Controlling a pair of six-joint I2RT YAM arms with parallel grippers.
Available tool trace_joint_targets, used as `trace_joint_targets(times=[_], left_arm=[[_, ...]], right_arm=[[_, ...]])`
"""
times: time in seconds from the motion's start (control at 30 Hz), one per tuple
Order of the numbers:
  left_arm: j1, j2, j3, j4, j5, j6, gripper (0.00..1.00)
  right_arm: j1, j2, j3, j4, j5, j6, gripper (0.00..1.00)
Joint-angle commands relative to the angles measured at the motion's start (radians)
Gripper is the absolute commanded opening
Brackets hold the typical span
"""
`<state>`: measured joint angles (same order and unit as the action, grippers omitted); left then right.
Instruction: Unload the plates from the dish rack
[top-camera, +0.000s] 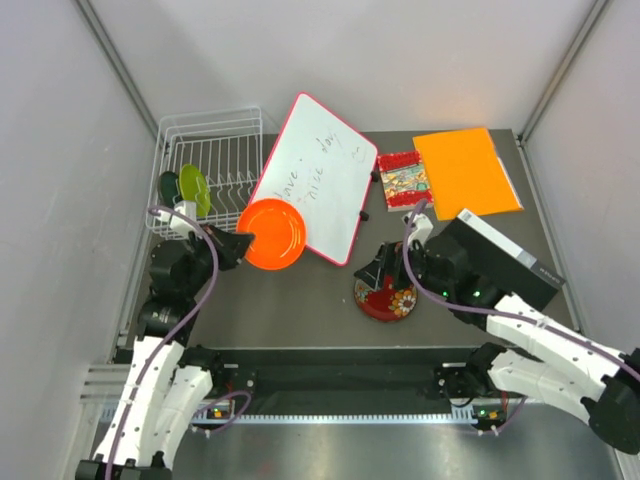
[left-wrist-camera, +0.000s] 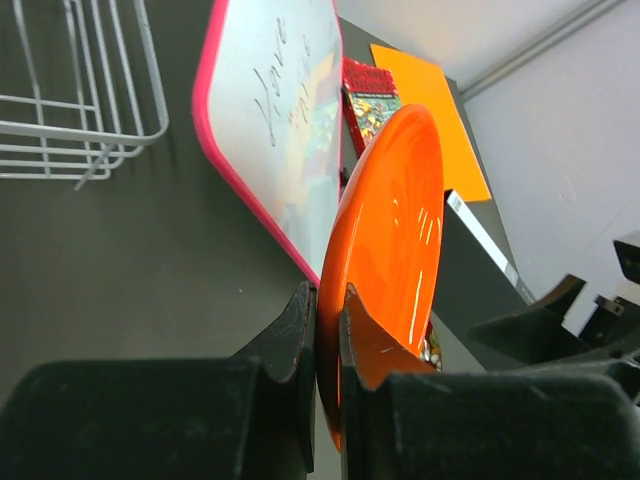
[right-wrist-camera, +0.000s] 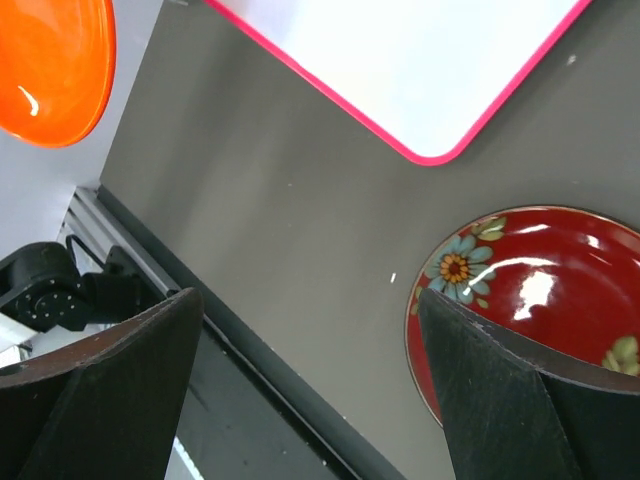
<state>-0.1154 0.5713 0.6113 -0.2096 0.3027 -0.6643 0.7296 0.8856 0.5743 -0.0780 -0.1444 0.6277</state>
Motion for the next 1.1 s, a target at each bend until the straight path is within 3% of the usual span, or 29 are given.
trace_joint_targets(times=[0.0, 0.27, 0.57, 0.77, 0.87, 0.93, 1.07], left_arm=[[-0.065, 0.022, -0.016, 0.156, 0.001, -0.027, 0.00], [-0.329, 0.105, -0.062, 0.211, -0.212, -0.004, 0.00], [-0.478, 0.179, -0.067, 0.311, -0.347, -0.001, 0.00], [-0.527, 0.216, -0.047, 0.329, -0.356, 0.002, 0.00], [-0.558, 0.223, -0.058, 0.360, -0.367, -0.006, 0.00], [-0.570, 0.229, -0.056, 0.371, -0.366, -0.008, 0.00], [-0.615, 0.245, -0.056, 0.392, -0.378, -0.018, 0.00]], right_arm=[[0.047, 0.058, 0.068, 0.173, 0.023, 0.021, 0.88], [0.054, 0.108, 0.088, 0.233, 0.012, 0.024, 0.88], [0.067, 0.171, 0.091, 0.290, -0.027, 0.050, 0.87], [0.074, 0.214, 0.081, 0.345, -0.055, 0.061, 0.85], [0.076, 0.236, 0.078, 0.378, -0.069, 0.069, 0.79], [0.074, 0.245, 0.072, 0.408, -0.092, 0.070, 0.65], [0.073, 0.269, 0.052, 0.490, -0.141, 0.084, 0.49]])
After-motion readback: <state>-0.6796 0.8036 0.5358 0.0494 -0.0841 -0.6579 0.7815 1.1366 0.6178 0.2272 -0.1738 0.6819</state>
